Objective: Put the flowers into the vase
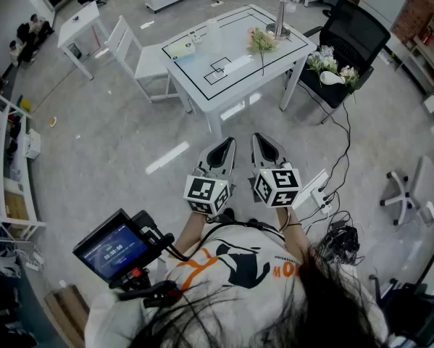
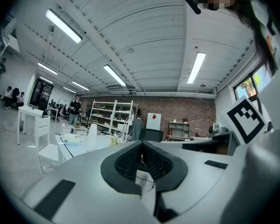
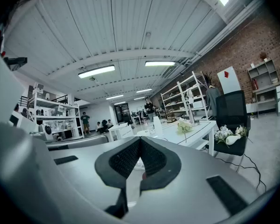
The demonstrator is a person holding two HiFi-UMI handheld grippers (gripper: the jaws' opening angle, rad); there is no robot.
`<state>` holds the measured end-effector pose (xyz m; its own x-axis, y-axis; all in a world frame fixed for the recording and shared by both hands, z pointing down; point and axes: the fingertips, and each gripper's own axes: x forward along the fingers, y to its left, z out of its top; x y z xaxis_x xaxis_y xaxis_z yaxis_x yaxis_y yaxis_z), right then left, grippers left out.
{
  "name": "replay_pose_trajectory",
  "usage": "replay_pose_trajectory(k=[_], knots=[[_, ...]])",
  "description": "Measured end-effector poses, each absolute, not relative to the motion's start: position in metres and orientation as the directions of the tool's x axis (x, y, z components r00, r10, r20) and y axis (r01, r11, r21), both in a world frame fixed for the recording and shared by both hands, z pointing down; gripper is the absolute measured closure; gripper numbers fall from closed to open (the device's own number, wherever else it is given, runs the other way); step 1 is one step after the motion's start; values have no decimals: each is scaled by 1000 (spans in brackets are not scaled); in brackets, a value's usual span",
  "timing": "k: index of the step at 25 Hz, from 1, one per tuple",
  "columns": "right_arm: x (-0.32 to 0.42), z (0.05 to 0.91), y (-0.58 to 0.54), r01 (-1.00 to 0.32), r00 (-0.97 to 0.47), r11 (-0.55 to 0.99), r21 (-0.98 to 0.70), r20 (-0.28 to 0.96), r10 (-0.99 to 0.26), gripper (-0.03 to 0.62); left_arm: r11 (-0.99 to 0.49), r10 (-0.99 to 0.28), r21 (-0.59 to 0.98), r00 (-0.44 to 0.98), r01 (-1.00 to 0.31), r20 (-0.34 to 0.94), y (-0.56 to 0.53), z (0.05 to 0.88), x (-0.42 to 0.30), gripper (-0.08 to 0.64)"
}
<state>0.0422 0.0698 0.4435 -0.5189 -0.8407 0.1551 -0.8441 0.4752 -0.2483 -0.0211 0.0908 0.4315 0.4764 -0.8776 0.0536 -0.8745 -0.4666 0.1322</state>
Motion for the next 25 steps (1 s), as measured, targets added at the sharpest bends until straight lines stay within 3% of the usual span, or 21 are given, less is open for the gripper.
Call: replay_pose_trajectory(k=[25], knots=[[21, 450, 54, -865, -469, 420, -275, 144, -871, 580, -501, -858, 99, 509, -859, 73, 73, 436, -48, 549]])
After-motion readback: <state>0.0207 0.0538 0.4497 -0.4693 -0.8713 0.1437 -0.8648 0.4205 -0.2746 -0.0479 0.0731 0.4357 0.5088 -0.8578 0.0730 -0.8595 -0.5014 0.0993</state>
